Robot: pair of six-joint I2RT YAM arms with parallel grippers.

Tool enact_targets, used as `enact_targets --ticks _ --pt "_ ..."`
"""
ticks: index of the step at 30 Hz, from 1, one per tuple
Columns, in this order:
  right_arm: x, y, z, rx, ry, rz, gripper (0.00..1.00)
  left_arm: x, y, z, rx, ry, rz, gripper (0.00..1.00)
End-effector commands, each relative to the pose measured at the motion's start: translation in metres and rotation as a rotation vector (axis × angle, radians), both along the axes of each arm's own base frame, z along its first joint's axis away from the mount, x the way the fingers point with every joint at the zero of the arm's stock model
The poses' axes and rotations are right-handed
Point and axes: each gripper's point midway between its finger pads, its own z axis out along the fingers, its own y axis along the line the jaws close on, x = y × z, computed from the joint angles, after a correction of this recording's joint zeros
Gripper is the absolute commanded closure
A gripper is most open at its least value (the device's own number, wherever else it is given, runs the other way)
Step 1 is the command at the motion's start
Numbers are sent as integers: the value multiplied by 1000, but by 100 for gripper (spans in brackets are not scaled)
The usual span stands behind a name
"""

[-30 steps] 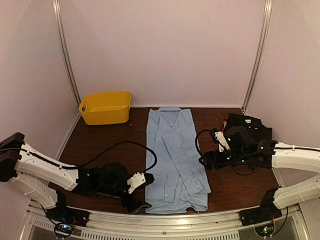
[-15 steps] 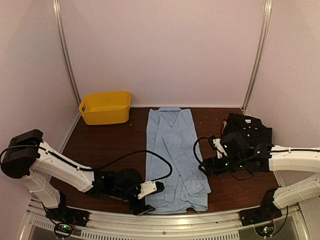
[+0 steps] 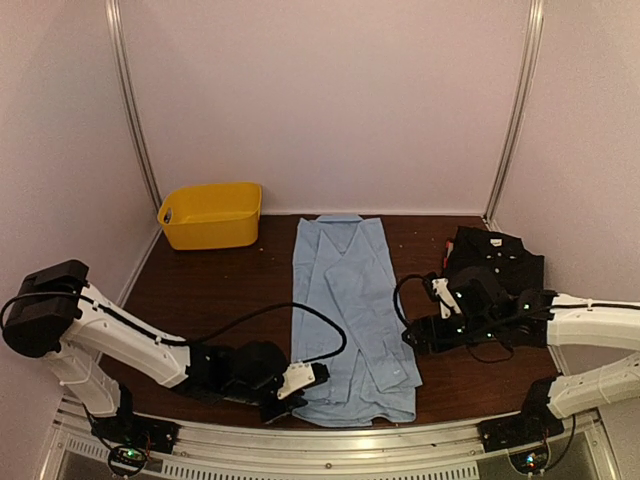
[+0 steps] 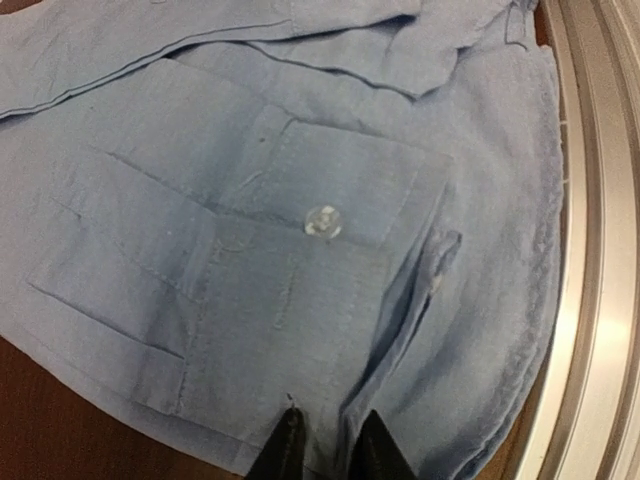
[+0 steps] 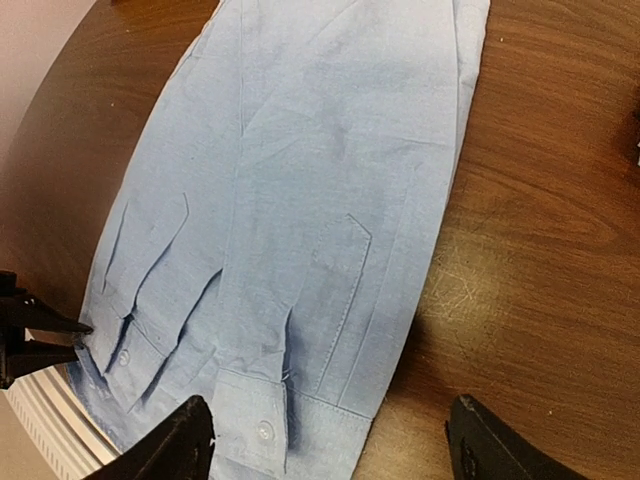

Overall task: Fold and stack the long sleeve shirts
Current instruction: Pick up the rectangle-folded shirt from the center of the board.

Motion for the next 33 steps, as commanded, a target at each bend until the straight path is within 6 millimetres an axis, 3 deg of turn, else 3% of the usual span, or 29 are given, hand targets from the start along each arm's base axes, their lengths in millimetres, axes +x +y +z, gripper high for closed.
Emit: enact_targets --ticks 1,4,12,19,24,33 --pt "-9 -5 8 26 -4 -12 19 3 8 -2 28 -17 25 88" --pt "-15 -3 11 47 -6 -4 19 2 7 8 -8 -16 24 100" --pt "-42 12 3 34 -18 60 21 1 2 39 -134 107 31 100" --pt "-82 43 0 -26 -64 193 17 5 6 44 -141 195 57 100" --pt "-108 59 -19 -146 -88 281 14 5 8 42 -120 213 77 100" --pt "-117 62 -52 -376 -96 364 16 3 7 38 -111 235 81 100"
